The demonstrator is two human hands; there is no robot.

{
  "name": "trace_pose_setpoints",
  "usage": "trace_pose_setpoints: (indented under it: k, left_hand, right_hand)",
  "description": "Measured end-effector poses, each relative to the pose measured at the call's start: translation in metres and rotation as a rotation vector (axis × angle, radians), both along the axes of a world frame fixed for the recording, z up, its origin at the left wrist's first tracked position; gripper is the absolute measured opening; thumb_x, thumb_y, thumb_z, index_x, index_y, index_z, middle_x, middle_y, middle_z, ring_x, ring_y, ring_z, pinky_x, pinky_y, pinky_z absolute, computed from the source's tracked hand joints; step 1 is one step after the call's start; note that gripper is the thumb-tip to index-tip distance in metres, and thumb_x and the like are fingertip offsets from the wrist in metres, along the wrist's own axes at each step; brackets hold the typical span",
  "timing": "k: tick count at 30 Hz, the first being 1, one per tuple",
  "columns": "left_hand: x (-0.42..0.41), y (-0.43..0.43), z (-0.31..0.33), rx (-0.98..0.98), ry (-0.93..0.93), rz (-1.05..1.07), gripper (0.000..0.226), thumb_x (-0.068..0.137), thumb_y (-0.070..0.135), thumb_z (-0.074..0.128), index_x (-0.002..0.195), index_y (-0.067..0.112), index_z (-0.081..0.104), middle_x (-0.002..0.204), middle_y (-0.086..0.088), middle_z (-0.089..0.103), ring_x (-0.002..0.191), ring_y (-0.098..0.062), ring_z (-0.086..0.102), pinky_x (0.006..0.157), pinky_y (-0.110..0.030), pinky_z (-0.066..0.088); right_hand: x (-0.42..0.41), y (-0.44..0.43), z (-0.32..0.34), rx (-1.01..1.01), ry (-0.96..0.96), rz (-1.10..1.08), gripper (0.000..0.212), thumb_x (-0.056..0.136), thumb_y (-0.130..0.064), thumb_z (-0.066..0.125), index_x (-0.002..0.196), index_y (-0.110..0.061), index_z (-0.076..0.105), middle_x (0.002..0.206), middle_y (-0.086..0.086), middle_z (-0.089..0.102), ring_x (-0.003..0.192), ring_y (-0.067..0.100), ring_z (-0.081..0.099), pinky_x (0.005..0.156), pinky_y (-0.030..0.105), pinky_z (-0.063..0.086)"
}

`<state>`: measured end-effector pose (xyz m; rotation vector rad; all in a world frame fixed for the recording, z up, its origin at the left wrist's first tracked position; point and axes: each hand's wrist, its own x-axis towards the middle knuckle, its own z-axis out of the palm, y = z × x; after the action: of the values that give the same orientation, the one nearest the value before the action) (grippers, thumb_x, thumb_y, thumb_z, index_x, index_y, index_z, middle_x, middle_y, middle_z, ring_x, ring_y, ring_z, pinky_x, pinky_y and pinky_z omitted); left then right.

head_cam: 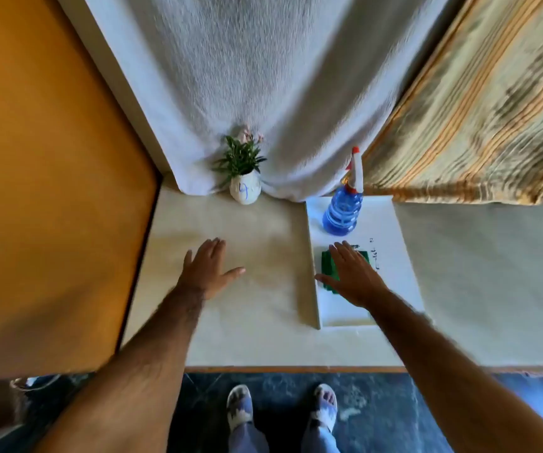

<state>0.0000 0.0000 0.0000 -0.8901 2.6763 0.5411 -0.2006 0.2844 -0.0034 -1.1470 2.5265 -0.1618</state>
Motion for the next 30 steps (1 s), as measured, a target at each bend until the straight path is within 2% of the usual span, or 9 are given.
trace_pose_setpoints:
  k: [4,9,14,16,18,22,25,28,30]
  left_hand:
    - [0.015,0.01,-0.039,-0.014,-0.109,0.071,0.096,0.095,0.073,0.046,0.167,0.018,0.013,0.179,0.001,0.003,0.164,-0.02,0.007,0.129,-0.059,0.015]
    - [0.019,0.02,-0.06,-0.073,-0.038,0.078,0.096,0.097,0.074,0.035,0.168,0.018,0.001,0.178,-0.001,-0.007,0.165,-0.023,-0.003,0.13,-0.065,0.004]
    - [0.027,0.019,-0.076,-0.117,0.006,0.059,0.107,0.086,0.088,0.003,0.167,0.018,-0.003,0.178,-0.002,-0.009,0.165,-0.025,-0.005,0.129,-0.067,-0.001]
    - [0.028,0.018,-0.081,-0.146,0.028,0.046,0.108,0.083,0.086,-0.002,0.167,0.018,-0.003,0.178,-0.002,-0.008,0.165,-0.025,-0.004,0.129,-0.067,0.0]
    - [0.028,0.017,-0.086,-0.156,0.03,0.045,0.107,0.083,0.086,-0.004,0.167,0.019,-0.003,0.178,-0.001,-0.008,0.165,-0.024,-0.004,0.129,-0.068,0.0]
    - [0.027,0.018,-0.088,-0.17,0.056,0.049,0.112,0.082,0.089,-0.012,0.168,0.019,0.001,0.178,-0.002,-0.001,0.165,-0.025,0.002,0.129,-0.068,0.003]
    - [0.029,0.017,-0.091,-0.195,0.078,0.043,0.109,0.085,0.087,-0.008,0.168,0.018,0.006,0.178,-0.003,0.005,0.164,-0.026,0.009,0.129,-0.068,0.006]
    - [0.029,0.018,-0.095,-0.217,0.087,0.046,0.102,0.09,0.085,0.004,0.168,0.018,0.006,0.178,-0.003,0.005,0.164,-0.026,0.01,0.129,-0.068,0.008]
    - [0.03,0.019,-0.098,-0.239,0.099,0.051,0.098,0.093,0.082,0.012,0.168,0.019,0.008,0.177,-0.003,0.008,0.164,-0.026,0.012,0.129,-0.068,0.009]
  right_hand:
    - [0.015,0.009,-0.028,-0.04,-0.014,-0.101,0.093,0.096,-0.067,0.047,0.161,-0.008,0.017,0.17,0.01,0.016,0.158,0.025,0.007,0.129,0.046,0.011]
    - [0.024,0.009,-0.041,-0.156,0.001,-0.165,0.087,0.099,-0.063,0.045,0.162,-0.012,0.014,0.171,0.007,0.011,0.158,0.021,0.003,0.13,0.047,0.009]
    - [0.026,0.005,-0.037,-0.276,-0.133,-0.294,0.085,0.096,-0.066,0.044,0.16,-0.015,0.023,0.169,0.008,0.021,0.156,0.024,0.015,0.128,0.049,0.016]
    - [0.015,-0.002,-0.028,-0.459,-0.287,-0.536,0.08,0.096,-0.061,0.057,0.158,-0.02,0.028,0.164,0.009,0.032,0.149,0.027,0.032,0.122,0.053,0.032]
    - [-0.007,-0.011,-0.014,-0.675,-0.327,-0.763,0.083,0.091,-0.056,0.069,0.156,-0.02,0.031,0.159,0.008,0.04,0.143,0.024,0.042,0.118,0.054,0.039]
    - [-0.067,-0.037,0.017,-0.918,-0.267,-0.752,0.094,0.077,-0.055,0.084,0.153,-0.025,0.036,0.155,0.003,0.047,0.14,0.016,0.046,0.117,0.045,0.041]
    - [-0.1,-0.061,0.033,-1.006,-0.336,-0.606,0.086,0.069,-0.051,0.092,0.142,-0.036,0.048,0.135,-0.001,0.064,0.125,0.013,0.061,0.107,0.039,0.051]
    - [-0.123,-0.08,0.033,-1.007,-0.439,-0.524,0.08,0.072,-0.033,0.093,0.139,-0.016,0.053,0.112,0.009,0.075,0.103,0.015,0.073,0.089,0.029,0.06]
    - [-0.128,-0.084,0.029,-0.995,-0.419,-0.55,0.068,0.071,-0.033,0.089,0.129,-0.01,0.061,0.087,-0.005,0.077,0.082,0.008,0.073,0.076,0.021,0.058]
